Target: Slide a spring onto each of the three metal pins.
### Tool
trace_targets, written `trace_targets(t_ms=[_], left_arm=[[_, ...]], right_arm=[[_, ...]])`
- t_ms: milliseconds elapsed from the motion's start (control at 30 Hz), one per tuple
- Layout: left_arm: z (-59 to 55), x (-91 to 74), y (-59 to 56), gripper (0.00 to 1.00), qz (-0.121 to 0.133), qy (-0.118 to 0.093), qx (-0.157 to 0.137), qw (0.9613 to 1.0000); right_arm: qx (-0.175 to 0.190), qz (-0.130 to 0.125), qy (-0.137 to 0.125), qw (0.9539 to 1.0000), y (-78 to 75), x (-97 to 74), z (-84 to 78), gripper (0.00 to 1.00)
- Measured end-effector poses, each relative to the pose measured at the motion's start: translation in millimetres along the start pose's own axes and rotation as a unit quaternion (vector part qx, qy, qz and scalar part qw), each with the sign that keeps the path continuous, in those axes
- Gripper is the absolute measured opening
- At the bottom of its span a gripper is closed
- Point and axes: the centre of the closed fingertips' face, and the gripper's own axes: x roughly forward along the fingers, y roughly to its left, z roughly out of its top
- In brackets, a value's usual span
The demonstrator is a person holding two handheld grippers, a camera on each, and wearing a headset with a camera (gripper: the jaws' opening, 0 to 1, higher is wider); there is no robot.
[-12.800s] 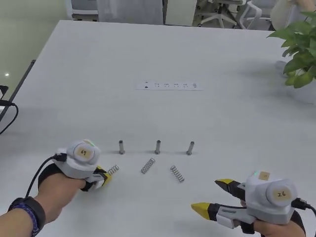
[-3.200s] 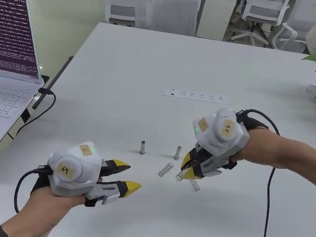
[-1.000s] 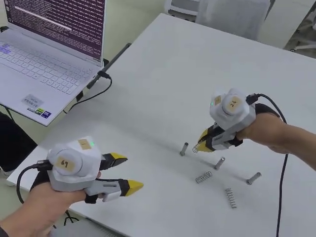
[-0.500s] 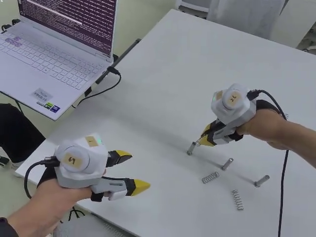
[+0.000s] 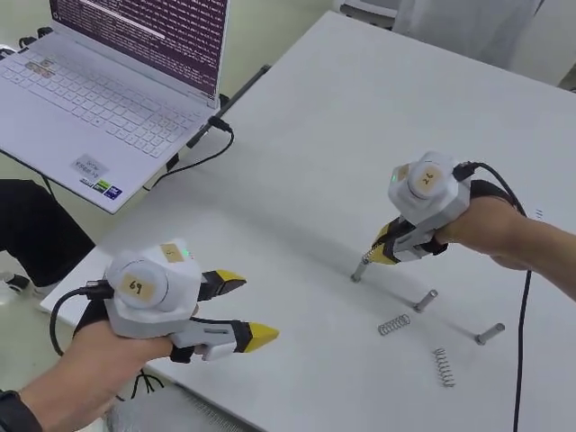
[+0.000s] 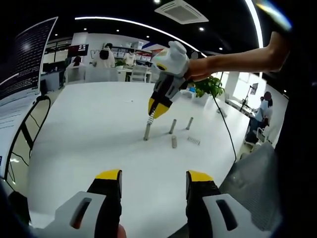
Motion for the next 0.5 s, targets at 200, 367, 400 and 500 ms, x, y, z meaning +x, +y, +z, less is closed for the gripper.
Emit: trace_targets(t_ms=[200, 367, 400, 500], left_arm=[[-2.0, -0.2, -1.2, 0.46, 0.0, 0.001, -0.002, 1.0], [-2.6, -0.4, -1.4, 0.46, 0.0, 0.001, -0.004, 1.0], [-2.5, -0.4, -1.2, 0.46, 0.001, 0.001, -0.004, 1.0], [-2.7, -0.4, -1.5, 0.46, 0.001, 0.001, -0.005, 1.0]], right_arm=[[-0.009, 0.002, 0.009, 0.9999, 1.0, 3.8, -2.0, 0.08], [-0.012, 0.004, 0.014, 0.9998, 0.4, 7.4, -3.8, 0.08], [-0.015, 0.004, 0.016, 0.9998, 0.2, 8.5, -4.4, 0.08], [-0.017, 0.006, 0.019, 0.9997, -0.7, 12.8, -6.1, 0.08]])
